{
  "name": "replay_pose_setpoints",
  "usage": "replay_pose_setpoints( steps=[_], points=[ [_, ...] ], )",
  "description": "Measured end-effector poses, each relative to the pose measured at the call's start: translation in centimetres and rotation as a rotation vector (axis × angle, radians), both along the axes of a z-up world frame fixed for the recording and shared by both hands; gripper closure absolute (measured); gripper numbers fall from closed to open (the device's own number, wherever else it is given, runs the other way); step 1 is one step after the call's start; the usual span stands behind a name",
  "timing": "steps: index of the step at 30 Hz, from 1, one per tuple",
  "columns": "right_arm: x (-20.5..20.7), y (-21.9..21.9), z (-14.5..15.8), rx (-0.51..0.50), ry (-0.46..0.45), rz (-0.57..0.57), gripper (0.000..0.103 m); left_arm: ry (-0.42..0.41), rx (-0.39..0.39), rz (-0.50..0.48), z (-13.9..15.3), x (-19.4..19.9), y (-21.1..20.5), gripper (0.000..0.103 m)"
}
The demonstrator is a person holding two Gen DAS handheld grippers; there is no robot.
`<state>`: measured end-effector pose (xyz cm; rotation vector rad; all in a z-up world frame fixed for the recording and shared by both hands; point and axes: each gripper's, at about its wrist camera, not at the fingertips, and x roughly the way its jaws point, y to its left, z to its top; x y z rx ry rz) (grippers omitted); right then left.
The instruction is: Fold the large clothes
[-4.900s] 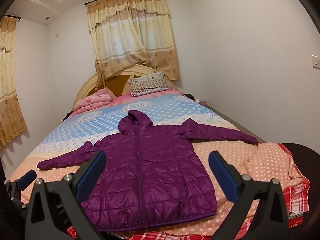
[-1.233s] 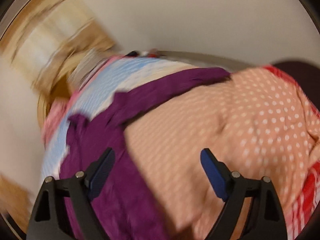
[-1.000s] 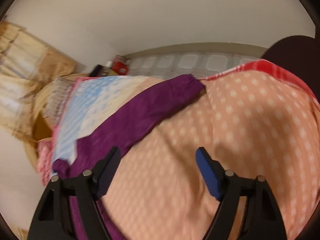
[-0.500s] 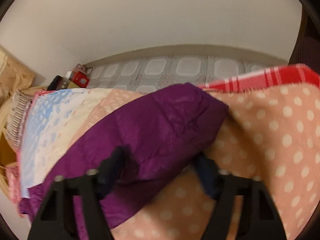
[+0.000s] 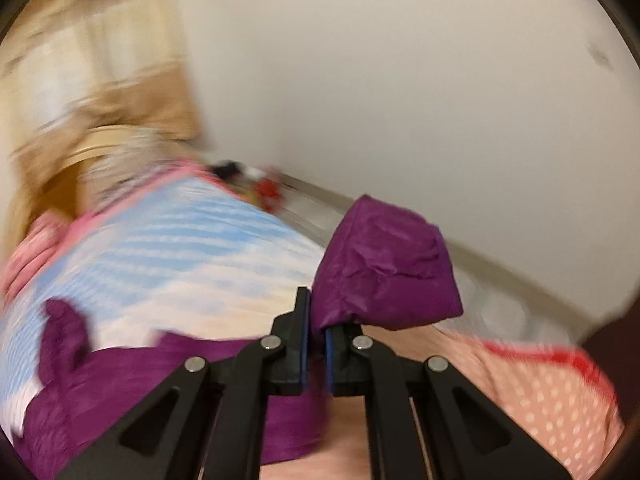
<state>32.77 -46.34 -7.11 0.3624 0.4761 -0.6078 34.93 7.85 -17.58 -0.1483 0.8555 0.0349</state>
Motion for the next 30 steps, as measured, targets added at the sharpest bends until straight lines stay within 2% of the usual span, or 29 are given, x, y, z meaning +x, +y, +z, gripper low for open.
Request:
replay_pose_setpoints(
  steps=[2, 4, 7, 9, 13, 17, 20, 21, 22, 23, 25, 27, 29, 30],
  points=[
    [1.2, 4.9, 3.0, -0.070, -0.030, 0.117, 0.094, -0.019, -0.016, -0.006, 1.1, -1.0, 0.4, 0.001],
    [2.7, 11.7, 5.3, -0.131, -0.049, 0.272, 0.094, -0.045, -0.039, -0.004, 2.4, -2.3, 1.4, 0.001],
    [4.8, 20.2, 5.7, -0.140, -0.058, 0.471, 0.094, -0.093, -0.054, 0.004, 4.1, -4.0, 3.1, 0.001],
    [6.3, 25.0, 4.7, -0.130, -0.046, 0.579, 0.094, -0.115, -0.055, 0.012, 5.0, -5.1, 4.3, 0.001],
    [8.7, 34.9, 0.2, -0.118, 0.020, 0.772, 0.094, -0.151, -0.048, 0.034, 6.2, -6.9, 6.8, 0.001],
    [9.3, 41.7, -4.6, -0.067, 0.080, 0.884, 0.094, -0.156, -0.049, 0.068, 6.3, -7.8, 9.4, 0.001],
    [9.5, 43.1, -7.4, 0.016, 0.102, 0.963, 0.085, -0.142, -0.064, 0.099, 5.7, -7.9, 11.0, 0.001],
    [10.2, 43.8, -8.2, 0.068, 0.126, 1.003, 0.063, -0.136, -0.070, 0.108, 5.5, -7.7, 11.4, 0.001],
    [10.9, 44.0, -8.8, 0.113, 0.160, 1.038, 0.027, -0.130, -0.078, 0.116, 5.2, -7.5, 11.8, 0.001],
    [10.9, 44.2, -9.3, 0.179, 0.194, 1.084, 0.016, -0.124, -0.084, 0.122, 5.0, -7.2, 12.0, 0.001],
    [9.7, 43.8, -8.8, 0.242, 0.154, 1.126, 0.014, -0.111, -0.099, 0.127, 4.7, -6.6, 12.0, 0.001],
    [8.8, 43.4, -7.7, 0.208, 0.127, 1.114, 0.014, -0.108, -0.100, 0.115, 4.7, -5.7, 11.6, 0.001],
    [8.1, 41.7, -6.1, 0.164, 0.093, 1.077, 0.019, -0.116, -0.075, 0.089, 5.1, -4.7, 10.5, 0.001],
    [7.9, 40.3, -5.4, 0.127, 0.093, 1.032, 0.027, -0.124, -0.062, 0.077, 5.4, -4.2, 10.0, 0.001]
  ],
)
